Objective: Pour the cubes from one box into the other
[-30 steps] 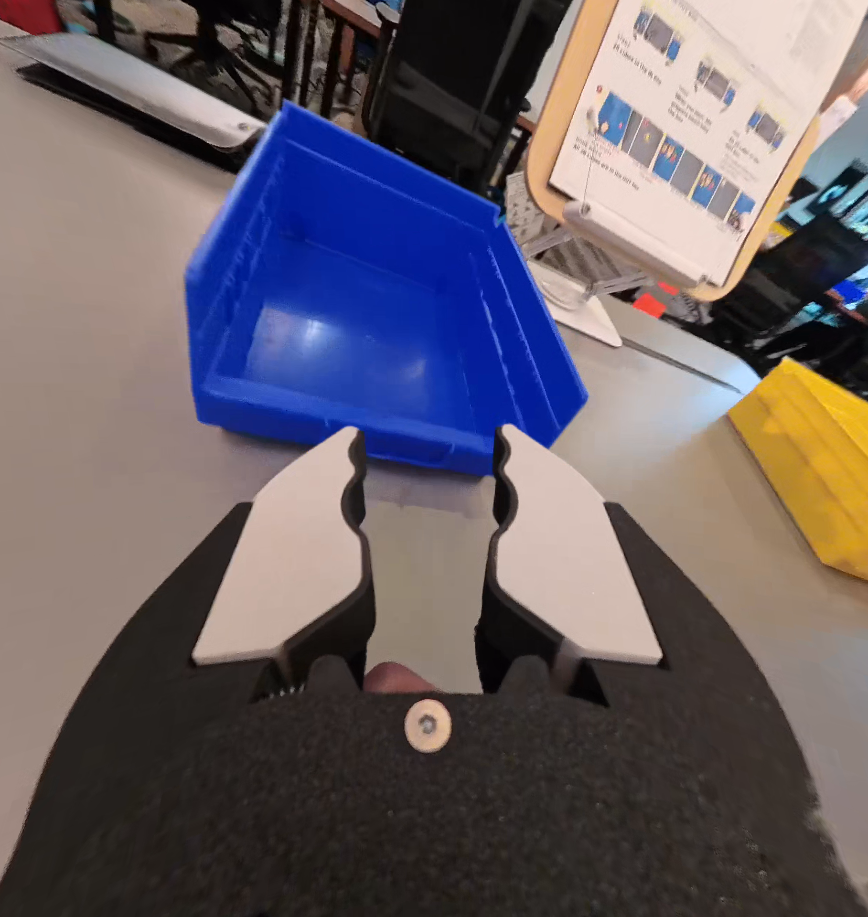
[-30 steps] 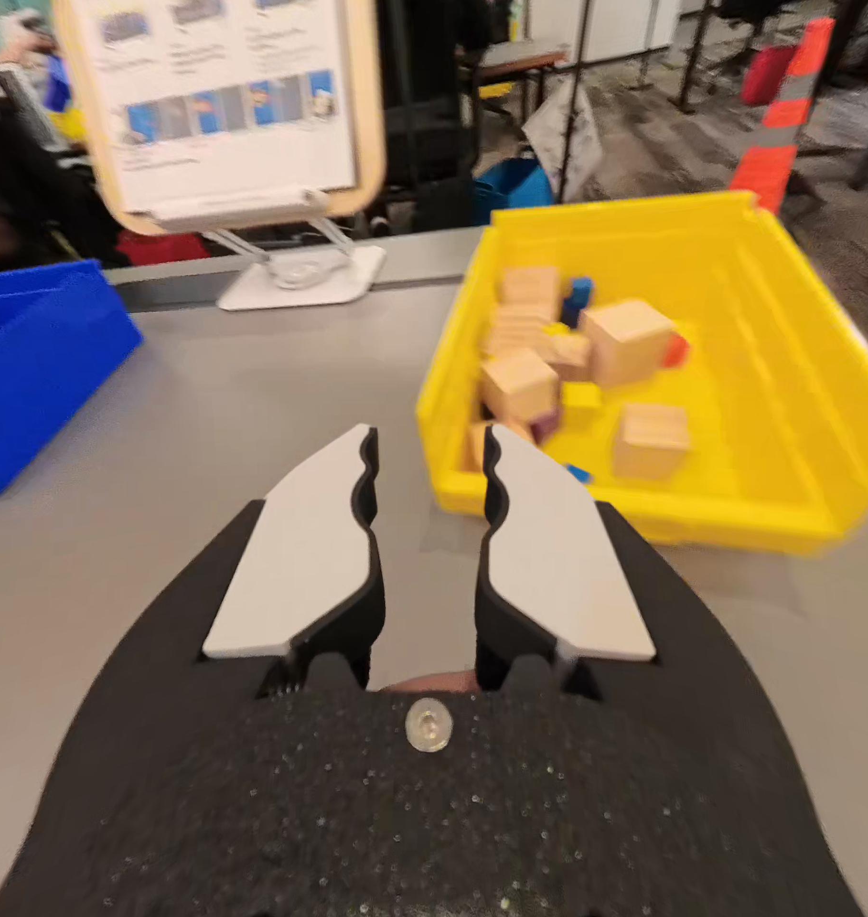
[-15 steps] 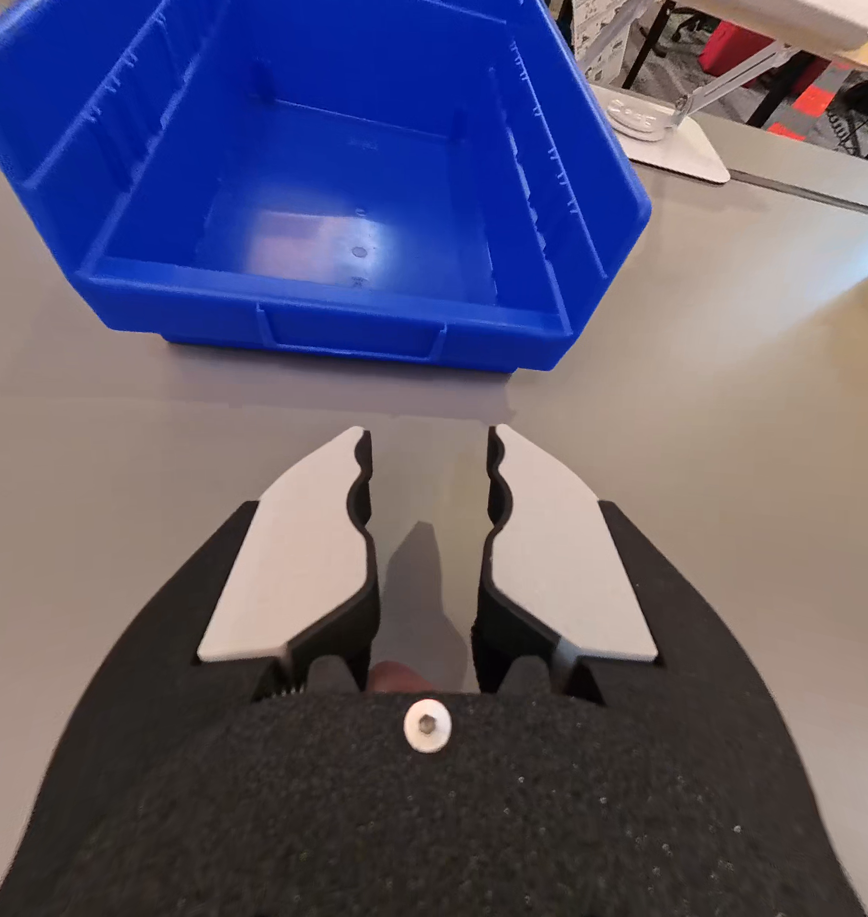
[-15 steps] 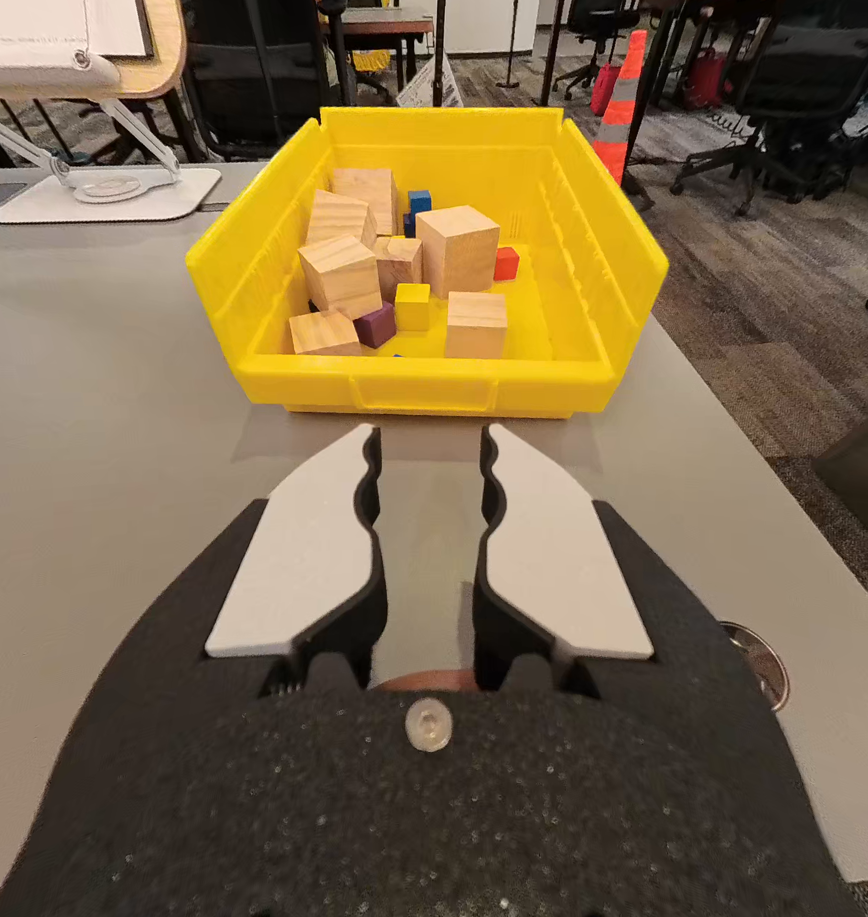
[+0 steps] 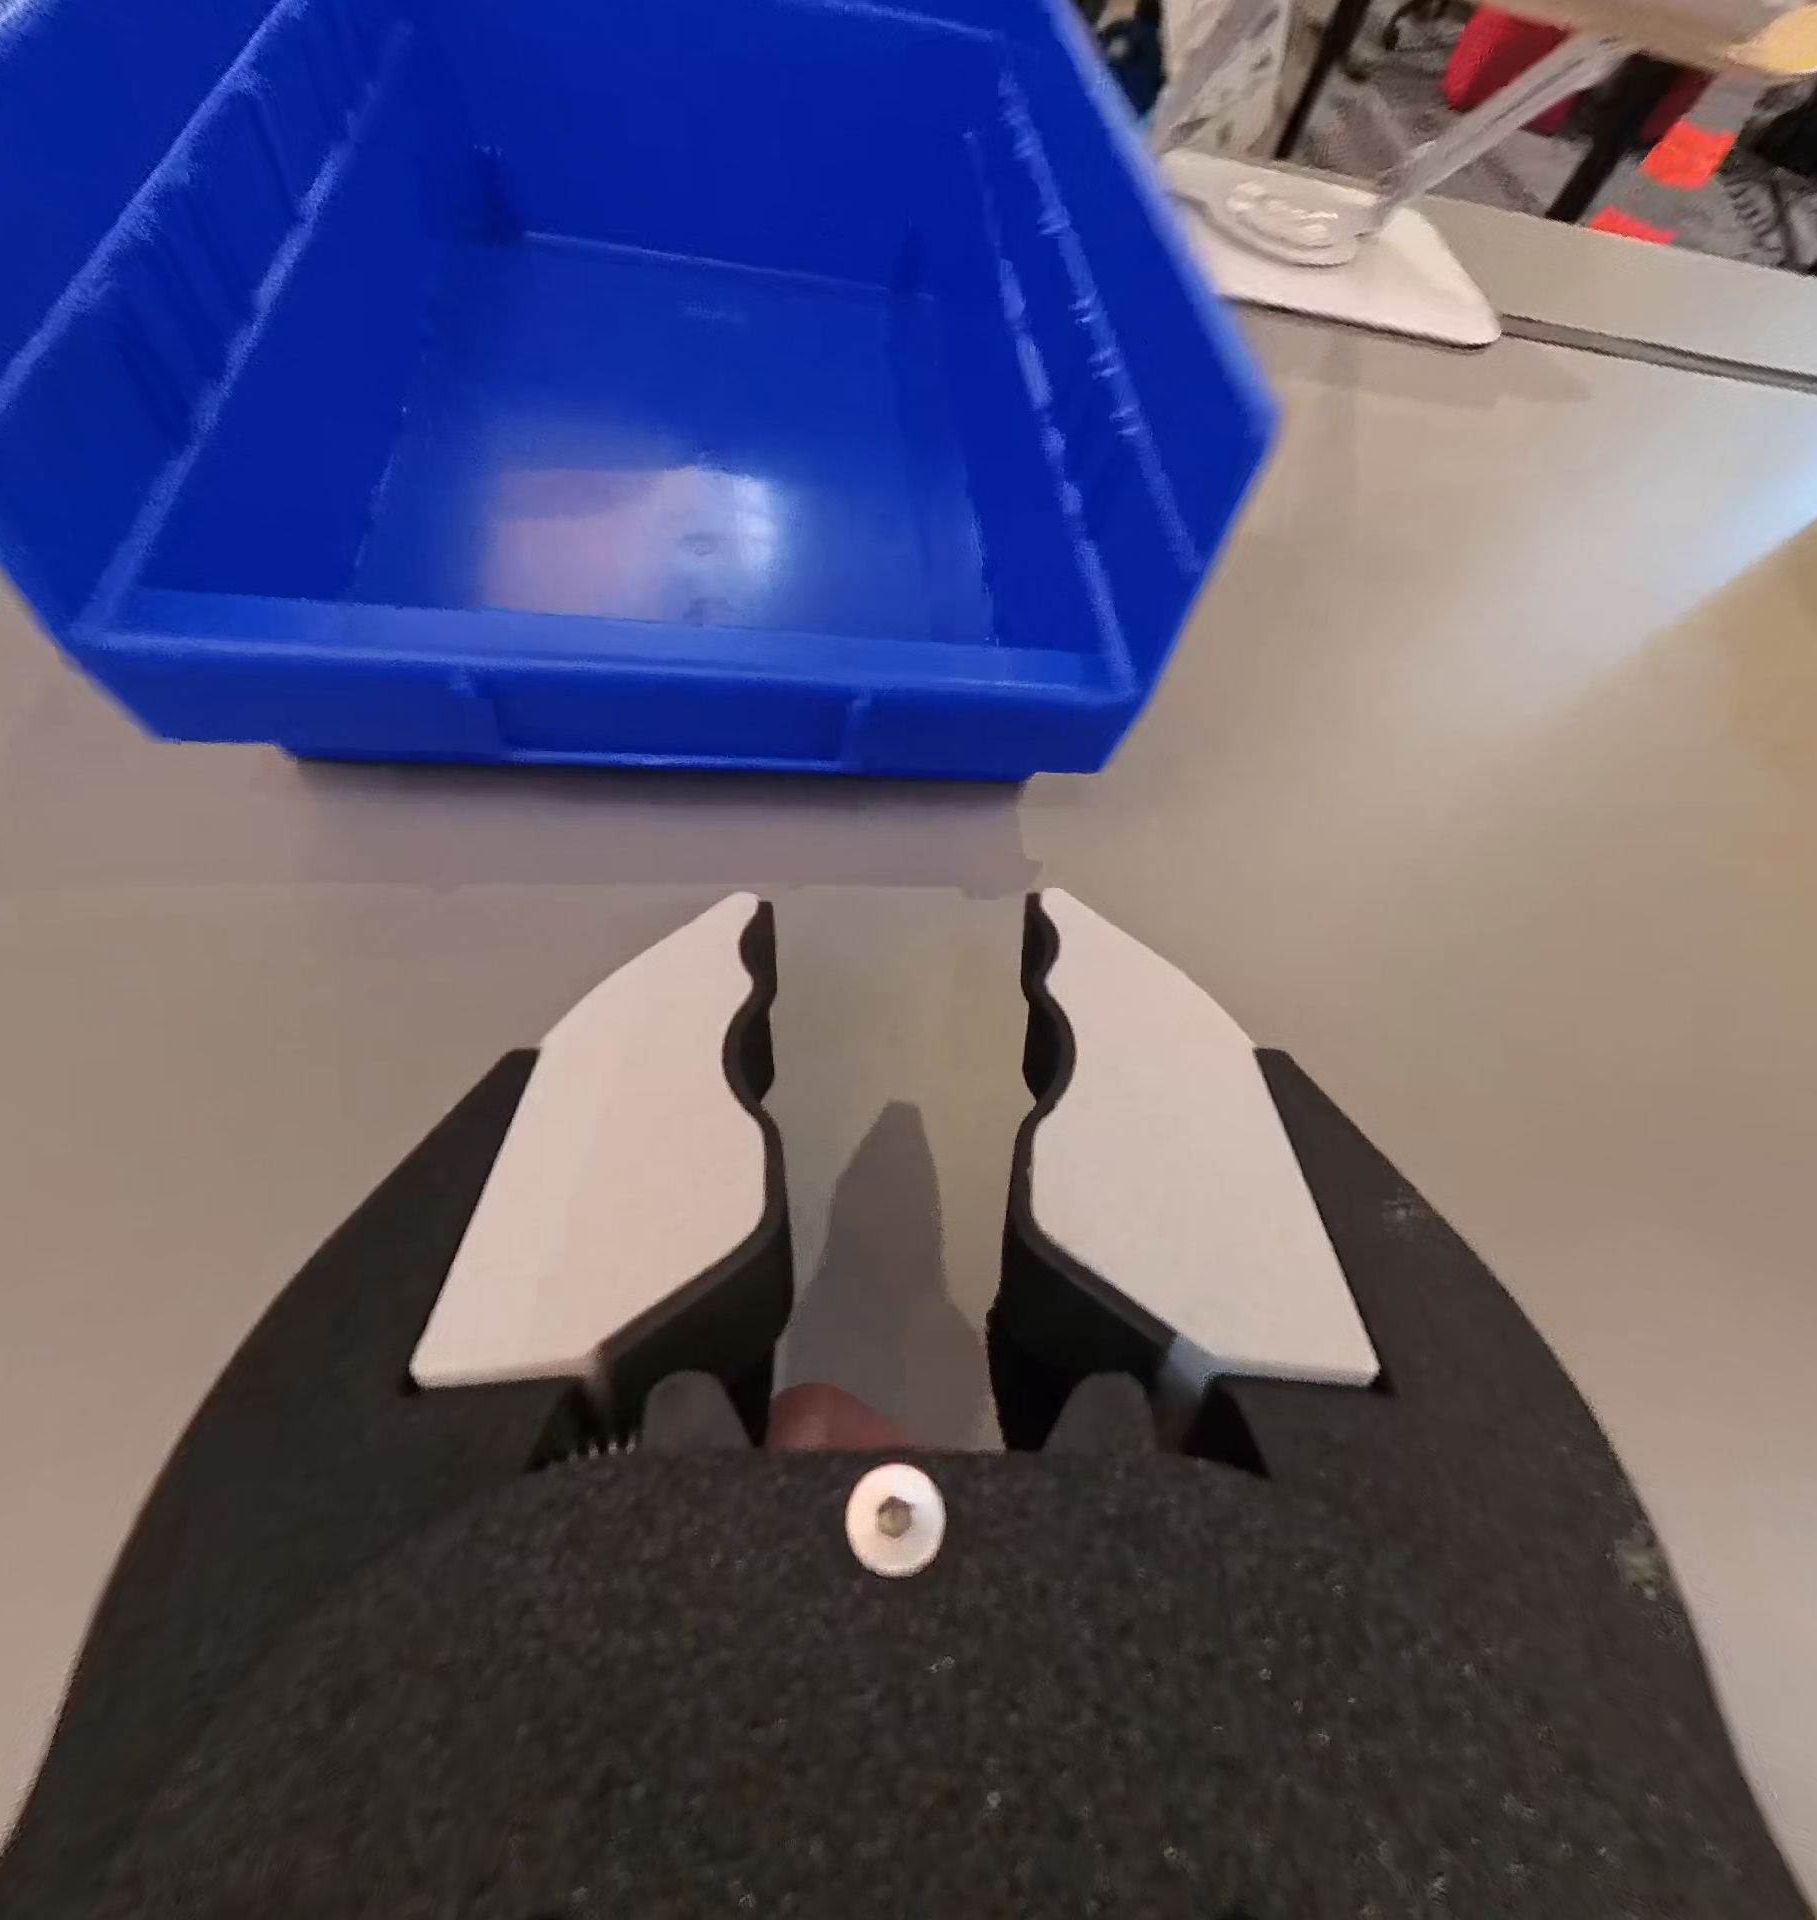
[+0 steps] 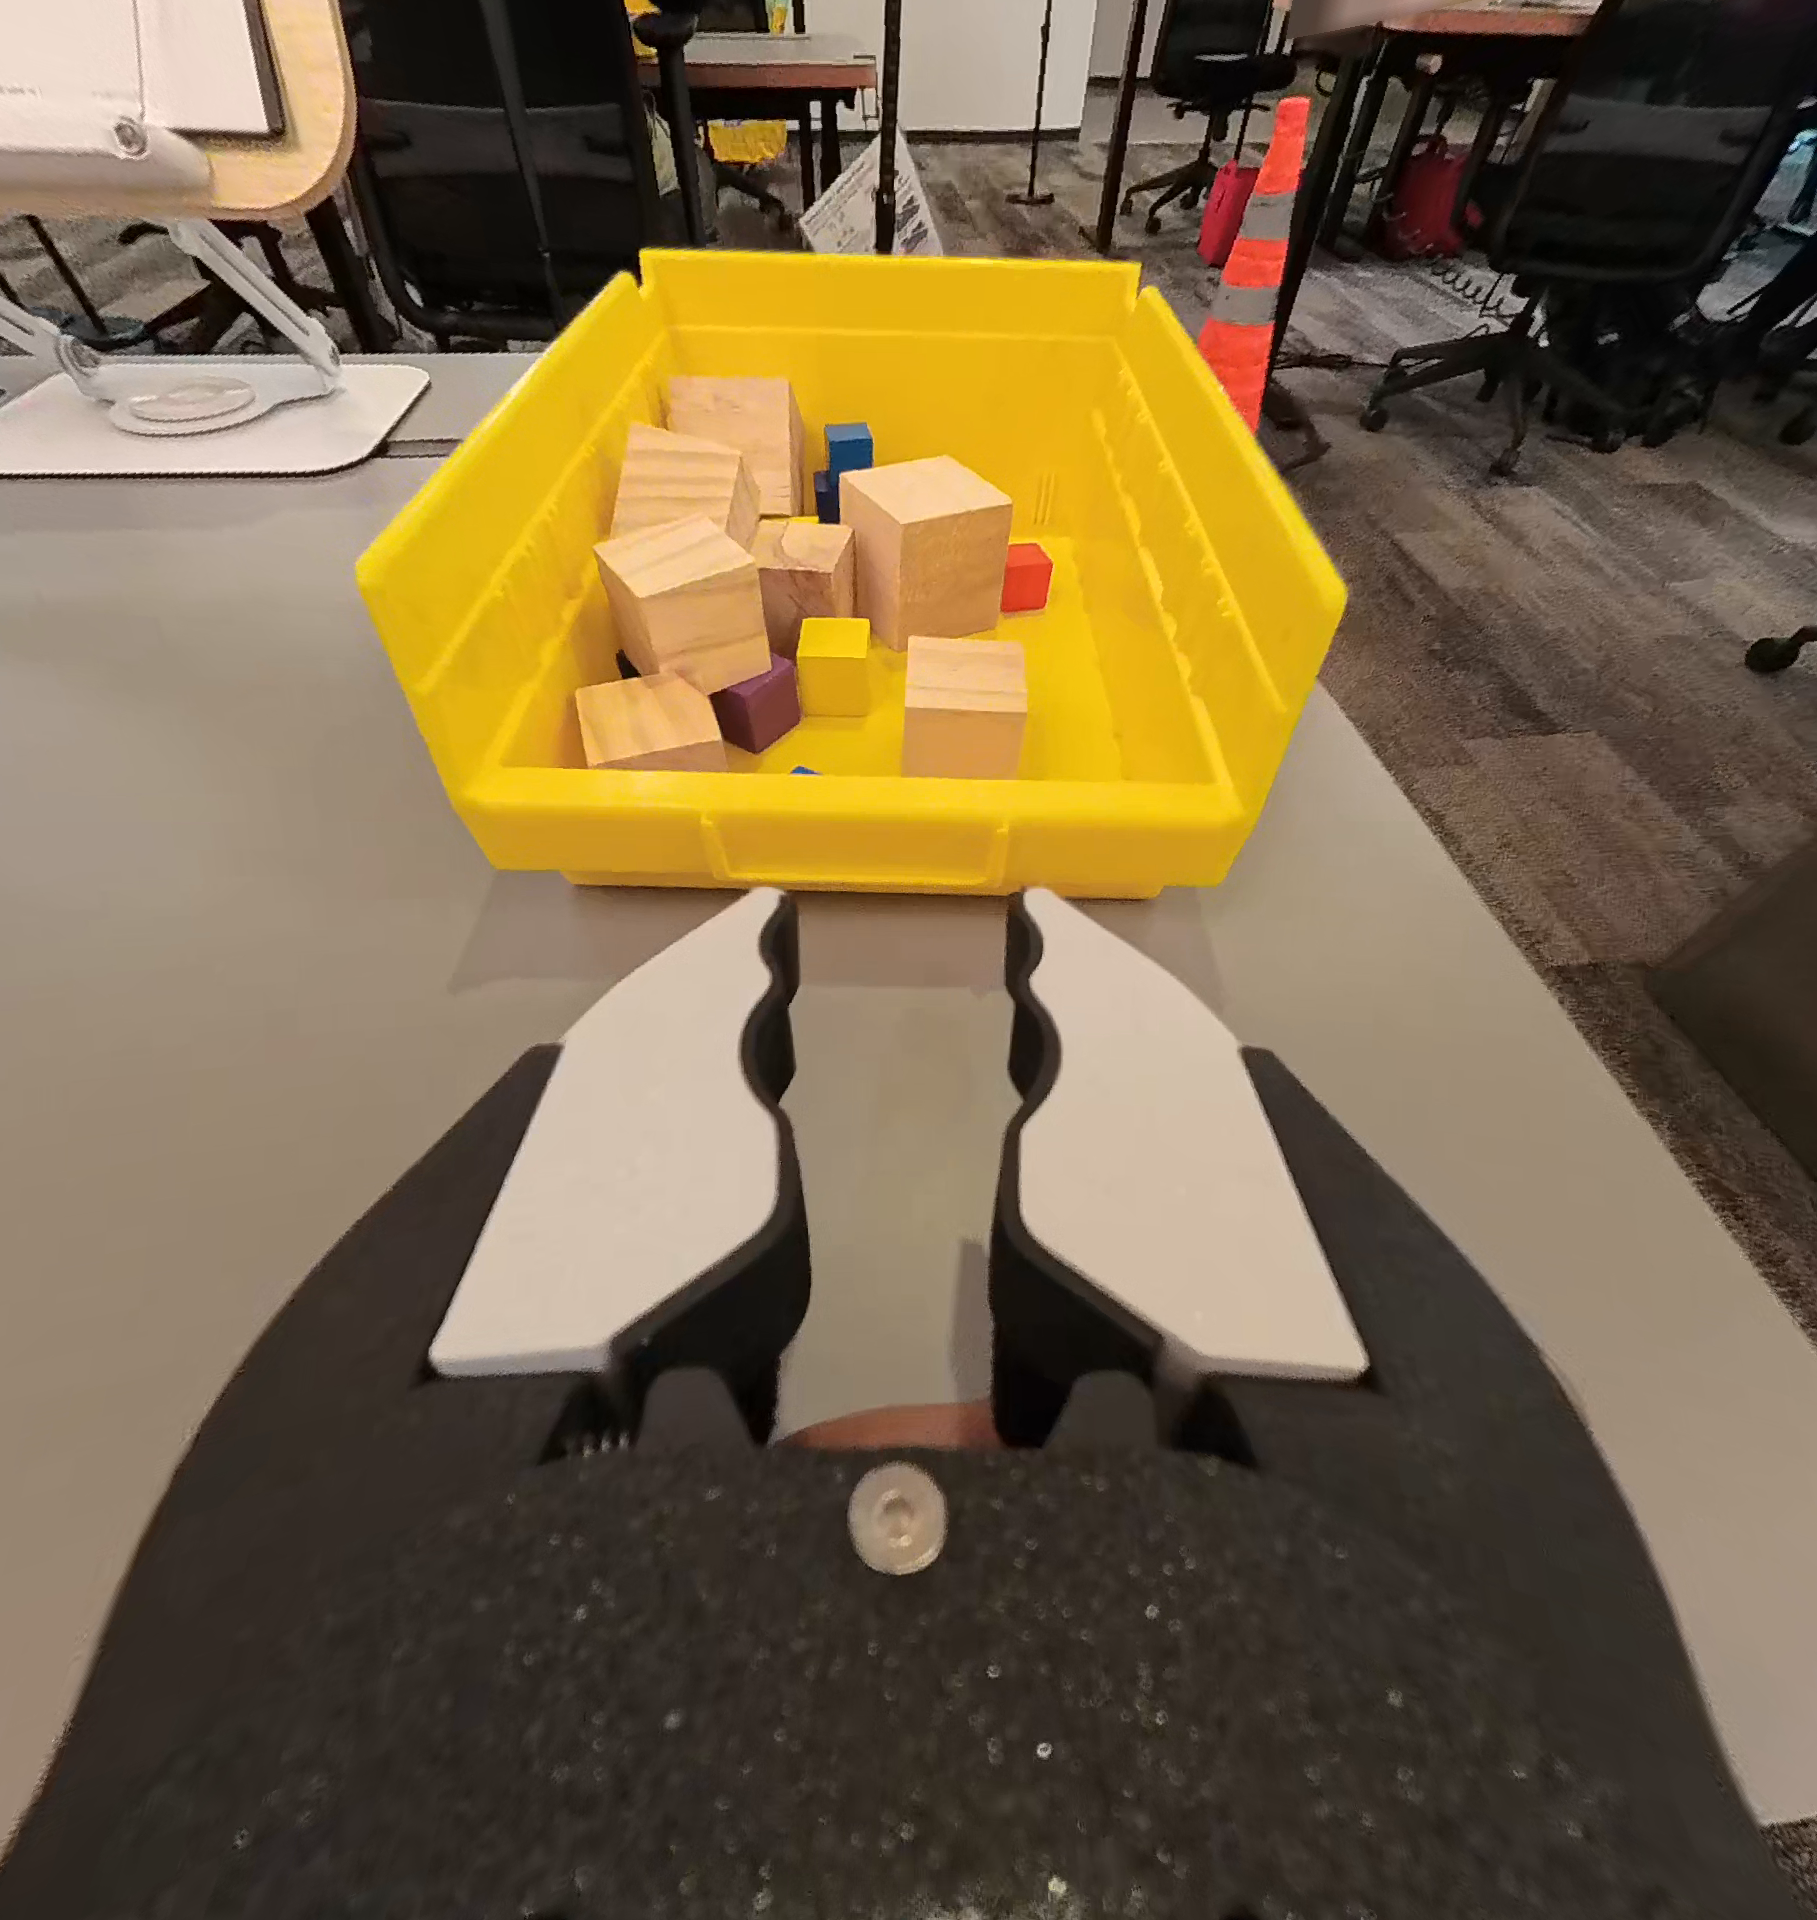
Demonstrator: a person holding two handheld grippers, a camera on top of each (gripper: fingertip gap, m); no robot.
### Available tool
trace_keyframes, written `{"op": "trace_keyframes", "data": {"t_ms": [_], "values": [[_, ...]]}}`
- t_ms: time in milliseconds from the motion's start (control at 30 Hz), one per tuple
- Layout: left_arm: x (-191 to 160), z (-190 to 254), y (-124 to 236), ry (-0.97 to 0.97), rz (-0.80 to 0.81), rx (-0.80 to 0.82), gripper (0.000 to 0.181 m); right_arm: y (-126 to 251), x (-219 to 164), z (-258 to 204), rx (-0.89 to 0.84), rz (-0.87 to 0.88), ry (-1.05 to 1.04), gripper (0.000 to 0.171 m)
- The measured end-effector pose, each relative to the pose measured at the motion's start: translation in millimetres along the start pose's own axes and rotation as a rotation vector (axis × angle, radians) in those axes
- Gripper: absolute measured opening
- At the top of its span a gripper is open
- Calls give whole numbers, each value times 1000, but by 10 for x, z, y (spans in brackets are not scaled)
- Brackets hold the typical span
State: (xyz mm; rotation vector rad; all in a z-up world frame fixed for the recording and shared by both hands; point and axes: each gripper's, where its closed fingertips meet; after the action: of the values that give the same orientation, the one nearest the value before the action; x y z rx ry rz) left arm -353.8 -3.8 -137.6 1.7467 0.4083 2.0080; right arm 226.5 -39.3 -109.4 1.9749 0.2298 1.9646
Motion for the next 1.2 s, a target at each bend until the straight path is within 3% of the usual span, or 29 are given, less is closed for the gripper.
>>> {"op": "trace_keyframes", "data": {"t_ms": [167, 300, 433, 567, 700, 733, 767, 967, 1133, 1167, 1200], "values": [[306, 1427, 99, -135, 57, -293, 50, 22, -5, 24, -5, -2, 23, 38], [159, 2850, -21, -227, -71, -550, 54, 53, 23, -51, 38, 15, -2, 38], [55, 3948, -359, -383, -80, -564, 53, 80, 34, -63, 53, 23, -8, 37], [55, 4658, -852, -359, -129, -526, 53, 92, 16, -29, 56, 21, -25, 37], [-87, 4910, -1357, -336, -263, -446, 50, 111, 0, 28, 46, 24, -25, 35], [-86, 4919, -1403, -340, -264, -428, 42, 111, -8, 62, 34, 24, -20, 35], [-71, 4878, -1434, -370, -251, -391, 24, 106, -26, 96, 23, 18, -19, 35], [-75, 4537, -1278, -342, -222, -294, 6, -3, -162, 281, -20, -55, -147, 39], [-177, 4289, -990, -304, -227, -334, 4, -119, -233, 370, -70, -99, -229, 39], [-191, 4249, -933, -307, -222, -335, 4, -133, -217, 260, -8, -99, -222, 41], [-199, 4203, -880, -316, -212, -328, 4, -122, -187, 166, 33, -98, -241, 19]]}}
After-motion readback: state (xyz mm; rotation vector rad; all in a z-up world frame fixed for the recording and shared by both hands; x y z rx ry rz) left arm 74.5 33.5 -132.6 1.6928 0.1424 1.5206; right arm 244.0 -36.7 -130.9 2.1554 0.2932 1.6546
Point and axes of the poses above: each gripper's, where its closed fingertips meet, y back along the fingers, x out of its top, z = x × y across the jaws, and after that the axes turned 2 degrees about -z, right-handed
